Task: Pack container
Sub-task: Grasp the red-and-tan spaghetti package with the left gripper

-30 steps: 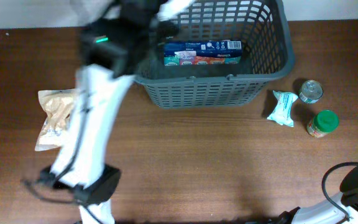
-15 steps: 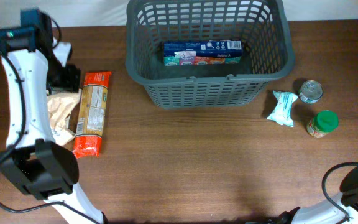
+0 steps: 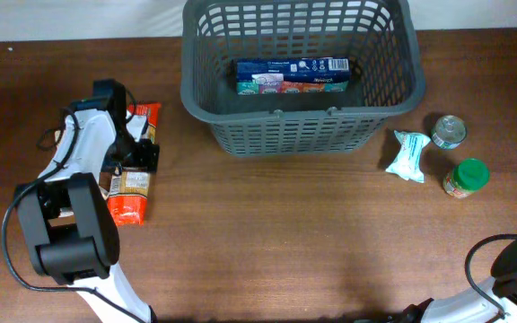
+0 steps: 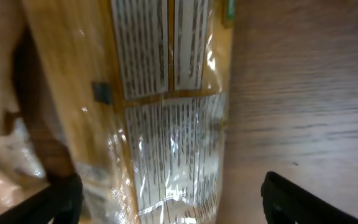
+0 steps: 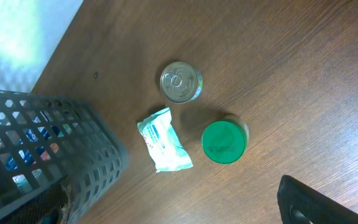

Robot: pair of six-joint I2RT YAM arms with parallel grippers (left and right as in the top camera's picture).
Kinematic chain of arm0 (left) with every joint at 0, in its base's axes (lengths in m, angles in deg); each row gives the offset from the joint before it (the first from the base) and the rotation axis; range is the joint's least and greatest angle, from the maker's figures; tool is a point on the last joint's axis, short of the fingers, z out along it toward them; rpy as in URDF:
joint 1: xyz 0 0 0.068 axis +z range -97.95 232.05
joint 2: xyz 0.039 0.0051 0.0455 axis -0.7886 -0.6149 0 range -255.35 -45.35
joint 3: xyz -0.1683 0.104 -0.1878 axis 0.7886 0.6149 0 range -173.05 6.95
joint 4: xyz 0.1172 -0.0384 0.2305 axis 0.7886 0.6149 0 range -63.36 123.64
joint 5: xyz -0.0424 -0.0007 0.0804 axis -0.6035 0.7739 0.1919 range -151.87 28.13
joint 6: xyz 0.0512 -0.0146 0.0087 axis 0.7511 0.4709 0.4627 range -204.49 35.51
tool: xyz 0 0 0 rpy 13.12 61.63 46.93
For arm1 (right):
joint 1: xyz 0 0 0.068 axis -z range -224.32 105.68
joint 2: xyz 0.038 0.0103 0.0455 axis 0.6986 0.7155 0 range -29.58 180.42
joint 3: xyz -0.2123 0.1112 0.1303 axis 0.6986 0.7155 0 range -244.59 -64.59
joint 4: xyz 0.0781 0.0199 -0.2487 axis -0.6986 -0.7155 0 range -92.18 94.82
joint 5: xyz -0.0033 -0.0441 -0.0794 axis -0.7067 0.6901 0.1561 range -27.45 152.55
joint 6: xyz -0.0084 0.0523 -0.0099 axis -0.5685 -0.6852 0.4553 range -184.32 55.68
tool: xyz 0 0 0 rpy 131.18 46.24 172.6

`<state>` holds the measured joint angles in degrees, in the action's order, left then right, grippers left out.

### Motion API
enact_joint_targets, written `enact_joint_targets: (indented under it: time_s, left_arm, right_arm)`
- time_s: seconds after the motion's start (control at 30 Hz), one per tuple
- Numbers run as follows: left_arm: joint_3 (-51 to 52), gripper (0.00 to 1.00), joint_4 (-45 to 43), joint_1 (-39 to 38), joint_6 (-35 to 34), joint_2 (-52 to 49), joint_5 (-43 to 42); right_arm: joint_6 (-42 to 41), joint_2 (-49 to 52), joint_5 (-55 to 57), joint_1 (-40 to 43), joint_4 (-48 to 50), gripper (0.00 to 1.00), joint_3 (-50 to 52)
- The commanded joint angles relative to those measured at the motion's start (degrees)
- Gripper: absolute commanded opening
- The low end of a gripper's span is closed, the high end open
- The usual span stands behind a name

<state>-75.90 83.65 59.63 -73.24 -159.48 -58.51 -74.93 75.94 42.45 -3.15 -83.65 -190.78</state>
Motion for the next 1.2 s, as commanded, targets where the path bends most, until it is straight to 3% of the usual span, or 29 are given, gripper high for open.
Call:
enact_joint_targets:
  time_s: [0.0,0.23,0.33,0.37,0.4,0.5,0.53,0.67,0.83,1.0,1.17]
  left_arm:
    - [3.69,0.86,-3.52,0.46,-0.55,0.46,-0.59]
    - [8.15,0.86,-9.81,0.46,-1.40,0.46,-0.61]
    - [9.05,0.78,-10.62,0.46,-1.38,0.39,-0.59]
    - [9.11,0.71,-10.58,0.46,-1.38,0.33,-0.59]
    - [9.16,0.57,-10.56,0.46,-1.38,0.24,-0.59]
    - [9.20,0.06,-10.29,0.46,-1.38,0.26,-0.59]
    - [9.16,0.02,-10.03,0.46,-1.38,0.28,-0.59]
    - [7.28,0.02,-7.37,0.46,-1.33,0.44,0.13]
    - [-2.27,0.01,-0.61,0.46,-1.31,1.14,0.90]
    - [-18.62,0.02,7.48,0.44,0.33,2.80,0.90]
    - [-41.42,0.02,10.78,-0.31,8.98,5.68,-2.05]
  right_arm:
    - [-0.42,-0.04,-0.70,-0.28,0.00,0.99,0.31]
    - [-0.42,-0.04,-0.70,-0.28,0.00,0.99,0.31]
    - [-0.42,-0.04,-0.70,-0.28,0.00,0.99,0.31]
    - [-0.44,-0.04,-0.70,-0.28,0.00,0.99,0.31]
    - [-0.44,-0.04,-0.70,-0.28,0.00,0.99,0.31]
    - [-0.42,-0.04,-0.70,-0.28,0.00,0.99,0.31]
    - [-0.42,-0.04,-0.70,-0.28,0.00,0.98,0.31]
    - [-0.42,-0.04,-0.70,-0.28,0.00,0.99,0.31]
    - [-0.42,-0.04,-0.70,-0.28,0.00,0.99,0.31]
    - [-0.42,-0.04,-0.70,-0.28,0.00,0.99,0.31]
    - [-0.42,-0.04,-0.70,-0.28,-0.02,0.99,0.31]
